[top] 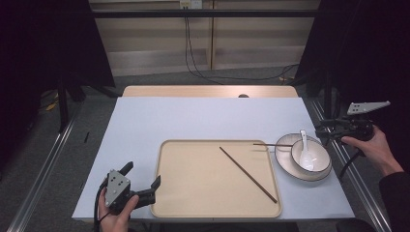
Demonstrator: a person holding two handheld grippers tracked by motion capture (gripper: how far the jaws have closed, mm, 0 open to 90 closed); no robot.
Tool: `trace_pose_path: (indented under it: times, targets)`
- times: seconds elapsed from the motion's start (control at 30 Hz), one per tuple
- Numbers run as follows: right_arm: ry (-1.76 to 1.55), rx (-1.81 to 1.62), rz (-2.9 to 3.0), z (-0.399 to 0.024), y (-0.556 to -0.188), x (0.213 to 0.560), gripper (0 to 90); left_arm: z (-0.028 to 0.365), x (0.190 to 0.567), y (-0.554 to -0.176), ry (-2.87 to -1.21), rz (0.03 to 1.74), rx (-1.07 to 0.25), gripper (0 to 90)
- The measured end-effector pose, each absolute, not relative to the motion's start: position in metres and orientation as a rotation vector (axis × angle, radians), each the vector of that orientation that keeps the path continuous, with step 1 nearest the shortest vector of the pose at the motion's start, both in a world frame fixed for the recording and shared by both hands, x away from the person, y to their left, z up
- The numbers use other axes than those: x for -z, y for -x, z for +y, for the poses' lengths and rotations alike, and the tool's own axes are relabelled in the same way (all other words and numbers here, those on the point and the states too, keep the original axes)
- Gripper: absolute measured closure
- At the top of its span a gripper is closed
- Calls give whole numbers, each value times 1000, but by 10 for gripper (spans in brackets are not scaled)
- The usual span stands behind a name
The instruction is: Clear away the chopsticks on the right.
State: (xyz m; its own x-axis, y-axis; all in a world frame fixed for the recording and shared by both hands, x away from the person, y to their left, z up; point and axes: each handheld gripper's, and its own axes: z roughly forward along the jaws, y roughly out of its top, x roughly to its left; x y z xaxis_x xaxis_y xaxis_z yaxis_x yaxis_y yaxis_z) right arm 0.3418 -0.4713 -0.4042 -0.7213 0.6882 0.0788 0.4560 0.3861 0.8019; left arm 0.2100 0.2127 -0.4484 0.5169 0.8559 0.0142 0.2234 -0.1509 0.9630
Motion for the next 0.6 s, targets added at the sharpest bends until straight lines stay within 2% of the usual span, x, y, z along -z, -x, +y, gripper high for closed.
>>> trace_pose_path:
  times: [0.17, 0.3, 0.4, 0.6]
  targets:
    - [-995, -1162, 2475, -474, -356, 412, 501, 213, 449, -210, -1666, 927, -722, 19]
    - [-984, -1055, 2559, -475, -361, 419, 635, 213, 449, -210, -1670, 927, -724, 19]
    - [-954, -995, 2639, -473, -362, 423, 672, 213, 449, -210, -1670, 926, -725, 19]
    - [-896, -910, 2756, -466, -359, 427, 673, 212, 449, -210, -1668, 924, -713, 19]
